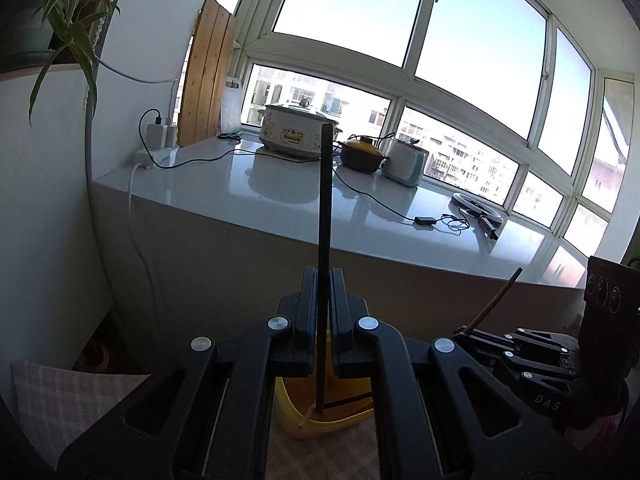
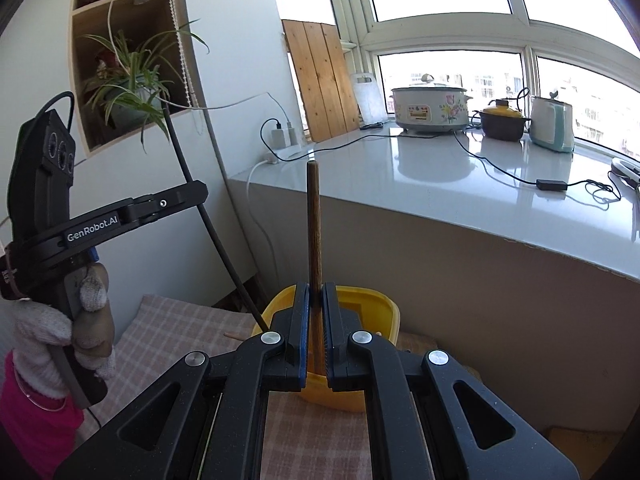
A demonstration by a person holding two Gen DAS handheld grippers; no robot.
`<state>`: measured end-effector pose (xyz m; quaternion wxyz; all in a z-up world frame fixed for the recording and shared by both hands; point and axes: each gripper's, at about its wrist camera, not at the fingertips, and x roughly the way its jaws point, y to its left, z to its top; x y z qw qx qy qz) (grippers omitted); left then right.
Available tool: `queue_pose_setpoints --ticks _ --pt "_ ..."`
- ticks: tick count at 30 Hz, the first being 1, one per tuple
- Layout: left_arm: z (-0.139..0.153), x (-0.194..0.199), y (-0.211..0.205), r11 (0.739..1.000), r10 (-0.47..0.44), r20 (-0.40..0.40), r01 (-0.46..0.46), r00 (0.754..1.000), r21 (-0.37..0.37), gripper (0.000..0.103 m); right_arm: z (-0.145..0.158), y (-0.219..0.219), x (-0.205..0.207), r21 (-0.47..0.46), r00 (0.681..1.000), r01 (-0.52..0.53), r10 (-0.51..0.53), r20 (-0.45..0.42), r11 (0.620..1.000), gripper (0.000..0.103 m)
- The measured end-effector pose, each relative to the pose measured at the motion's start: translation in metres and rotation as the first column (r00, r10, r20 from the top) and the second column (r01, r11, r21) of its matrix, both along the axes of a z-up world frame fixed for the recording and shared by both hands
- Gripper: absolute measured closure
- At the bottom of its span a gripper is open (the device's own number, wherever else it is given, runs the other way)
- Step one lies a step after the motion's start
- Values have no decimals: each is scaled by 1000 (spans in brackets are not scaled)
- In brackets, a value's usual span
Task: Organize utensils
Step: 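Lower both chopsticks into the yellow container and open both tools, then move both open tools back to the remaining chopsticks and green spoon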
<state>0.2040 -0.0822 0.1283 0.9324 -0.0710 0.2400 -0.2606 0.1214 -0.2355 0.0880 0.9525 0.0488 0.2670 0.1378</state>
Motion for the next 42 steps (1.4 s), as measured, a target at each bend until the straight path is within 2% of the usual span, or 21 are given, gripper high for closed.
queue_pose_setpoints --ticks 11,17,19,21,22,24,25,35,42 --pt "-22 -14 -3 998 -66 -77 65 995 -16 100 -12 4 6 1 999 2 -2 -47 1000 98" --pt "-22 -26 -7 996 -94 -98 94 991 -8 99 -12 5 5 -6 999 10 -10 -47 1000 98" --pt "-20 -29 -4 996 -93 -95 92 991 -13 92 -12 6 4 -8 999 7 -8 -47 1000 98" --pt "-17 -34 -1 996 -93 -95 91 991 -23 70 -12 7 2 -11 999 8 -8 -45 1000 97" --pt "-16 -36 0 996 -92 -88 90 992 -25 68 -11 7 2 -14 999 9 -9 -45 1000 95" --pt "-14 -41 4 997 -83 -72 82 994 -13 69 -11 6 0 -14 999 13 -14 -39 1000 66" --pt "-12 -44 6 997 -78 -66 78 995 -11 69 -11 5 -2 -9 999 18 -18 -32 1000 62" --pt "-18 -74 45 1000 -24 -67 25 997 9 69 -11 3 -17 3 1000 13 -13 -27 1000 60" --pt "-45 -95 72 998 37 -117 -31 992 52 69 -17 5 -30 22 999 -9 9 -32 1000 60"
